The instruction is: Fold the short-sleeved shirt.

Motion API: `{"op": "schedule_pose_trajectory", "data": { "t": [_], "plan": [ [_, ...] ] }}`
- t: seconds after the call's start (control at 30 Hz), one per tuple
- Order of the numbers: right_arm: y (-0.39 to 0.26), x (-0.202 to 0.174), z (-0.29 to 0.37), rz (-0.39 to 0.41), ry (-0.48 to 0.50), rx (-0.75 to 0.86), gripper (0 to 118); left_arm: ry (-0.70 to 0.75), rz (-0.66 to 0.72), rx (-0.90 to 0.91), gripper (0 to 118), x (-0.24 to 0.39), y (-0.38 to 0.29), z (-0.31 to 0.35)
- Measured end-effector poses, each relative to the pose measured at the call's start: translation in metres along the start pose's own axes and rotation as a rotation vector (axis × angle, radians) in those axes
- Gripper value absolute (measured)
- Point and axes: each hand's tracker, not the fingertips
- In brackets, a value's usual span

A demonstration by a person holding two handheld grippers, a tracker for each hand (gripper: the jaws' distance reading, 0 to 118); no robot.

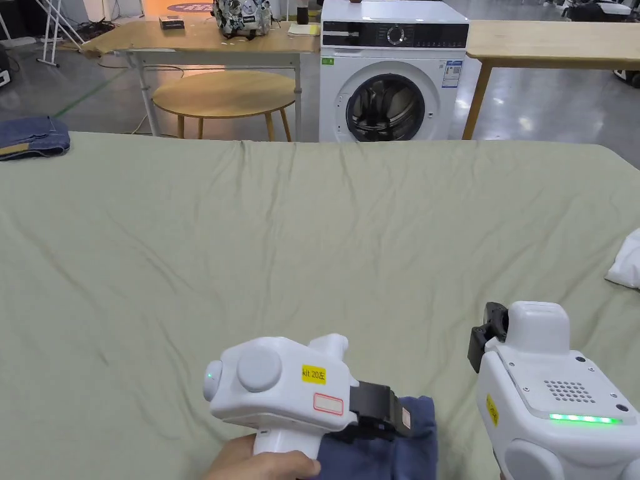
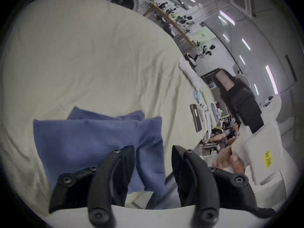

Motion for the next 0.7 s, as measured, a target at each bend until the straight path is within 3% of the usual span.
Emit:
{"op": "schedule_pose_trajectory", "data": {
  "t": [0.07,0.1,0.27,0.43,0.57,0.7],
  "plan": [
    [0.0,0.0,0.0,-0.002,0.001,-0.002,0,0.017,0.002,0.003,10,-0.007,0.004,-0.008],
    [-0.001,0.0,0.001,-0.002,0.001,-0.002,0,0.024,0.011,-0.012,5,-0.01,0.003,-0.017],
    [-0.002,0.001,0.0,-0.005,-0.002,-0.007,0,-0.073,0.083,-0.107,3,-0.023,-0.013,-0.068],
    [-0.005,0.002,-0.002,-0.012,-0.006,-0.017,0,-0.034,0.105,-0.083,0,-0.036,-0.026,-0.104],
    [-0.004,0.001,-0.002,-0.01,-0.006,-0.017,0,-0.032,0.092,-0.046,0,-0.028,-0.029,-0.094],
    [-0.001,-0.001,-0.003,-0.006,-0.002,-0.011,0,0.045,-0.031,0.036,0,-0.017,-0.023,-0.063]
  ]
}}
